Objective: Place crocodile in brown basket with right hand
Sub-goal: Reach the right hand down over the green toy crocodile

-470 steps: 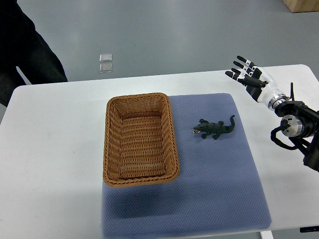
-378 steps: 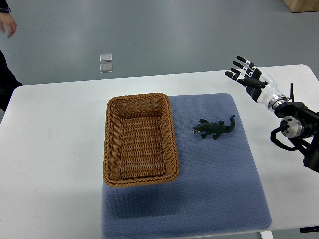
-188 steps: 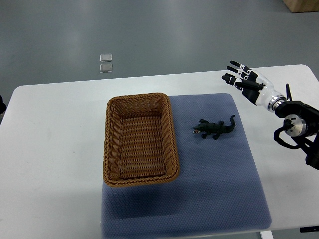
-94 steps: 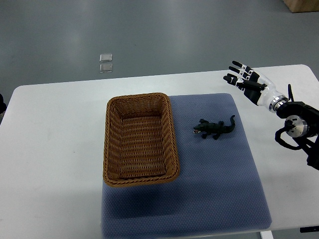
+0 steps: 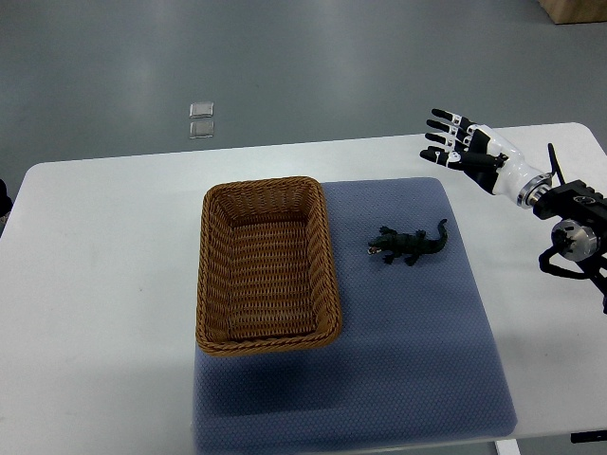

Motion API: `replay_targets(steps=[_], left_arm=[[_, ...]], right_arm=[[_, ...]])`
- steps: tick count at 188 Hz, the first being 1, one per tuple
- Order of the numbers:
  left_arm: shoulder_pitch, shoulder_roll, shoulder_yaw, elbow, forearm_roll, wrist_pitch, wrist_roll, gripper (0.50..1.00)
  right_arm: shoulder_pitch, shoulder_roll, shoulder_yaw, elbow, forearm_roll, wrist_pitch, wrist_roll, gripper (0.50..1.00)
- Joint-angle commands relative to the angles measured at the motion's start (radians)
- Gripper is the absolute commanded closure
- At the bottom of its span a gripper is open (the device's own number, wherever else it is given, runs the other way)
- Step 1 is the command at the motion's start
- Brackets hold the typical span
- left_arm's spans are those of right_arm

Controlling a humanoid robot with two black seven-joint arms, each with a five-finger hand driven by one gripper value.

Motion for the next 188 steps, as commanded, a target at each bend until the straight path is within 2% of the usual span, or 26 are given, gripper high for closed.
replay_targets(steps=[1,29,46,68,94,139,188], left_arm=[[0.0,0.0,-0.001,0.0,0.0,0.0,0.0,0.5],[0.0,0.0,-0.001,0.001,0.0,0.002,0.0,0.5],[0.0,0.0,-0.001,0.001,0.0,0.003,0.0,0.5],[0.0,0.0,-0.001,0.001,0.0,0.003,0.0,0.5],[0.0,0.0,-0.001,0.001,0.0,0.003,0.0,0.5],[0.0,0.0,-0.001,0.001,0.0,0.003,0.0,0.5],[0.0,0.0,-0.001,0.0,0.0,0.003,0.0,0.5]], right_arm=[[0.024,-0.018,-0.008,0.019,-0.256,0.033,0.047,0.574],[0.044,-0.042,-0.011,0.071,-0.592,0.038,0.125,0.574],[0.058,-0.055,-0.028,0.12,-0.724,0.036,0.15,0.574],[0.098,-0.095,-0.086,0.183,-0.807,0.032,0.171,0.574],[0.167,-0.115,-0.2,0.203,-0.844,0.018,0.176,0.574],[0.268,-0.115,-0.436,0.201,-0.939,-0.082,0.219,0.576],[0.339,-0.108,-0.643,0.195,-0.964,-0.206,0.223,0.576]])
